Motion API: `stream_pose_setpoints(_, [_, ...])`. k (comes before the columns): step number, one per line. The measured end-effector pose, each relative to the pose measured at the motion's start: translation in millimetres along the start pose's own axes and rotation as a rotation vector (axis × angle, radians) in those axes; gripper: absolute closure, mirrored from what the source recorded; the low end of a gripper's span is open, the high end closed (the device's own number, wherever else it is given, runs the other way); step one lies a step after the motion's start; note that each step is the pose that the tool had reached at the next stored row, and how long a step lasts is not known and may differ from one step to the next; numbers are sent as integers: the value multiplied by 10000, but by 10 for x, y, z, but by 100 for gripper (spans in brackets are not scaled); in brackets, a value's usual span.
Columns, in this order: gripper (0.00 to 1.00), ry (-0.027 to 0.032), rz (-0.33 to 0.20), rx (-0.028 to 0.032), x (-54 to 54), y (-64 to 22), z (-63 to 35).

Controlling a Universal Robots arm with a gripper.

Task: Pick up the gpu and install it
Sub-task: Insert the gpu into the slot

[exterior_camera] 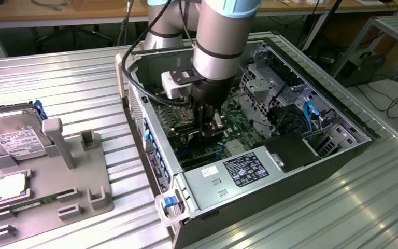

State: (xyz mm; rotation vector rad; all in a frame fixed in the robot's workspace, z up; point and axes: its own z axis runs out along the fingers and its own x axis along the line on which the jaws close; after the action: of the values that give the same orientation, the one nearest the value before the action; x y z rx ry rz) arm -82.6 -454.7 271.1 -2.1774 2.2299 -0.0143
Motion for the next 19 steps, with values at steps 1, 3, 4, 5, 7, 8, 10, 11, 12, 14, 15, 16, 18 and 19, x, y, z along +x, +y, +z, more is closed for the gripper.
stream_pose_setpoints(1, [58,14,0,18,-1,-2,-73])
stream_pose_setpoints(3, [58,33,-1,39,-2,-3,-143])
stream_pose_setpoints(4, [58,51,-1,45,-6,-3,-148])
stream_pose_setpoints(5, [58,55,-2,45,-6,-3,-149])
stream_pose_setpoints(7, [58,57,-2,44,-5,-3,-149])
stream_pose_setpoints(8, [58,57,-2,44,-5,-3,-149])
stream_pose_setpoints(10, [66,57,-2,44,-5,-3,-149])
stream_pose_setpoints(11, [66,57,-2,44,-5,-3,-149])
stream_pose_setpoints(12, [73,57,-2,44,-5,-3,-149])
stream_pose_setpoints(14, [79,56,-2,44,-6,-3,-149])
stream_pose_setpoints(15, [85,57,-2,44,-6,-3,-149])
stream_pose_setpoints(16, [89,57,-2,44,-6,-3,-149])
stream_pose_setpoints(18, [89,57,-2,44,-5,-3,-149])
stream_pose_setpoints(19, [89,57,-2,44,-5,-3,-149])
